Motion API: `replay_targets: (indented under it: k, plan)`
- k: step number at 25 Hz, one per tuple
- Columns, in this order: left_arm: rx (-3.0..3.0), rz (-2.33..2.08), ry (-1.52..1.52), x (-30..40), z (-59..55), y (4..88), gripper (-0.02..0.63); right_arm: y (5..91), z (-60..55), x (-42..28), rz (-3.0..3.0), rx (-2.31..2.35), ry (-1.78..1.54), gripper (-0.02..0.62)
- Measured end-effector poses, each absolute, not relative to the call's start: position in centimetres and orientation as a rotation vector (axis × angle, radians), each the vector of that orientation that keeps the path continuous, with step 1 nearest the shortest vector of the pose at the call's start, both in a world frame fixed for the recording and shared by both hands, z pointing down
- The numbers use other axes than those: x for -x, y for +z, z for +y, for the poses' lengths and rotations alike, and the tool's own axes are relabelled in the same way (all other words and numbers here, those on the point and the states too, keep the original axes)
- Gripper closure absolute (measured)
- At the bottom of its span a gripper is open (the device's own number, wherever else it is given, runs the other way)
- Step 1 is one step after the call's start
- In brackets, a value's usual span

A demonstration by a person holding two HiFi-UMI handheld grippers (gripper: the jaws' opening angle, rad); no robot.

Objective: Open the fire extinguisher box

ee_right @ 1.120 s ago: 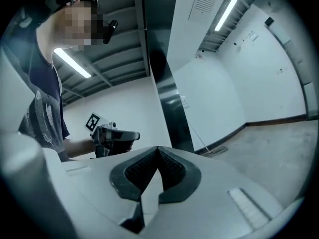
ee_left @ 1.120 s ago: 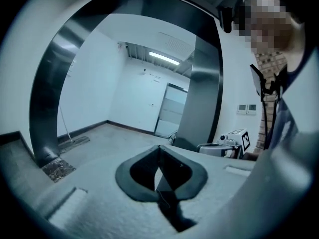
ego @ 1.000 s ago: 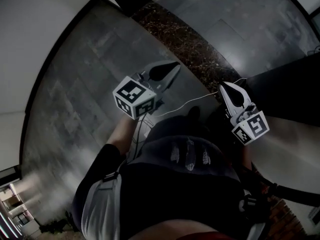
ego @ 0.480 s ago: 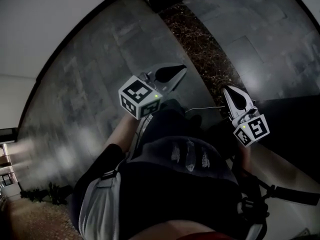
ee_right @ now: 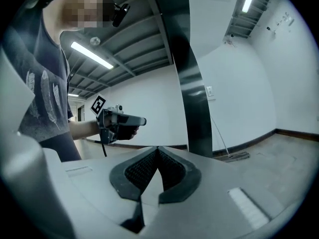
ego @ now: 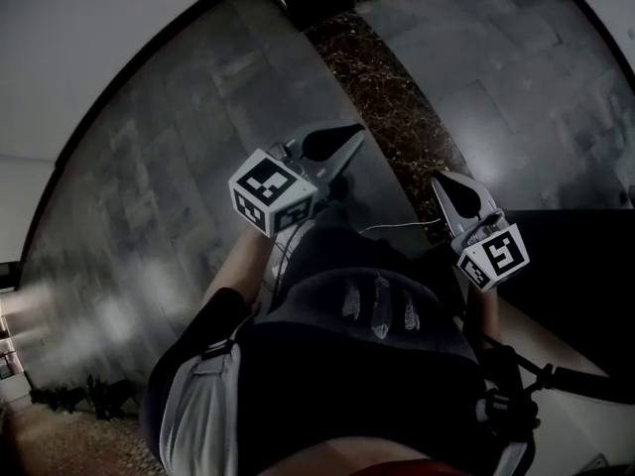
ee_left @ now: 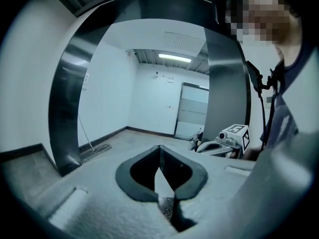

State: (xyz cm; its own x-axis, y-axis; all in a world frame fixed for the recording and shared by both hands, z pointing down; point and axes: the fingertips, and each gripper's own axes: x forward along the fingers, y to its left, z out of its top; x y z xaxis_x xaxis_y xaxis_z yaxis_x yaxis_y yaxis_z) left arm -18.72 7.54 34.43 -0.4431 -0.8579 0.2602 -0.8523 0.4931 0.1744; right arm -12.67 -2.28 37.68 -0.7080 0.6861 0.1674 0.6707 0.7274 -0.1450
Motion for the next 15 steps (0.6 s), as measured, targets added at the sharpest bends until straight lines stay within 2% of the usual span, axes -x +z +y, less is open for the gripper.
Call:
replay_targets:
  k: [7,15]
  plan:
    - [-1.416,-2.429,-0.19,28.9,14.1,35.8,0.607,37.3,3.3,22.1,-2.677,1.075,0.092,0.594]
    - [-1.518,-2.379,-0.22,39.4,19.8,35.8,0.607,35.8,12.1,31.7,-2.649,1.089,0.09,0.595]
